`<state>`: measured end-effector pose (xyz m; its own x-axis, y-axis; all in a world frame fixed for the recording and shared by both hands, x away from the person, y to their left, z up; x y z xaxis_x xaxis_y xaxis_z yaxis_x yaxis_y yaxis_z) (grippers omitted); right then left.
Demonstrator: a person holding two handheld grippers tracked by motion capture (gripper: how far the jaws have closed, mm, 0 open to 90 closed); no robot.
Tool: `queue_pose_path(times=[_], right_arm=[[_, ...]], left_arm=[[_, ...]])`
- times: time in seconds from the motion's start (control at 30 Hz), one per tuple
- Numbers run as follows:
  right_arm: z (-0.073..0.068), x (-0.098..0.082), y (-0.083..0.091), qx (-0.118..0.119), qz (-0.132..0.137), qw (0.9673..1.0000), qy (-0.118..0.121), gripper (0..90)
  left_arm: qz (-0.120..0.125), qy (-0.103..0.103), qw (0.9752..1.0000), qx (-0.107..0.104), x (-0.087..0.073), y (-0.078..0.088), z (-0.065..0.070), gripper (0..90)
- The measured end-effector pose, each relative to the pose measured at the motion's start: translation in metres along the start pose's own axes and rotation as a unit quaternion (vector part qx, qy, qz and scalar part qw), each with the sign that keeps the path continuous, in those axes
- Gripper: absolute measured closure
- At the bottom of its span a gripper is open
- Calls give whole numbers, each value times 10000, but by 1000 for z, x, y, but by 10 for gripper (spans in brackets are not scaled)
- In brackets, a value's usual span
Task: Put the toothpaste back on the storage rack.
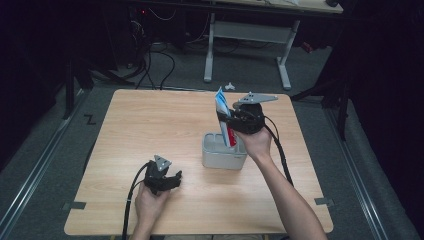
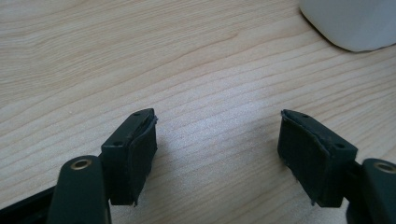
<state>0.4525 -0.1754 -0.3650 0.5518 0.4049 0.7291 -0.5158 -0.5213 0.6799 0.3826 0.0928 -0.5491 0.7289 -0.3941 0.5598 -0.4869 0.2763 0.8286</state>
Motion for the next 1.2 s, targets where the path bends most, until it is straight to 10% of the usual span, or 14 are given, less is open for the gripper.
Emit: queue_pose_path(times=[1.2], right_arm=[[5, -26, -23, -86, -438, 9990, 16, 702]], left_arm=[[-3, -2, 10000, 3, 0, 0, 0, 288]])
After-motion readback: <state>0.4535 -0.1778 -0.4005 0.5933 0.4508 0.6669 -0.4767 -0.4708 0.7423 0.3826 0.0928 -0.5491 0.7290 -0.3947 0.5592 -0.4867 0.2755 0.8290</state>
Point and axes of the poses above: each handheld gripper's, and its own axes: y roughly backward along the jaws, x roughly out of its top, z roughly to its right, the point moved 2 cm from there along -y, roughly forward along the jaws, and after that the axes turned 14 degrees about -z, right-handed, at the moved point
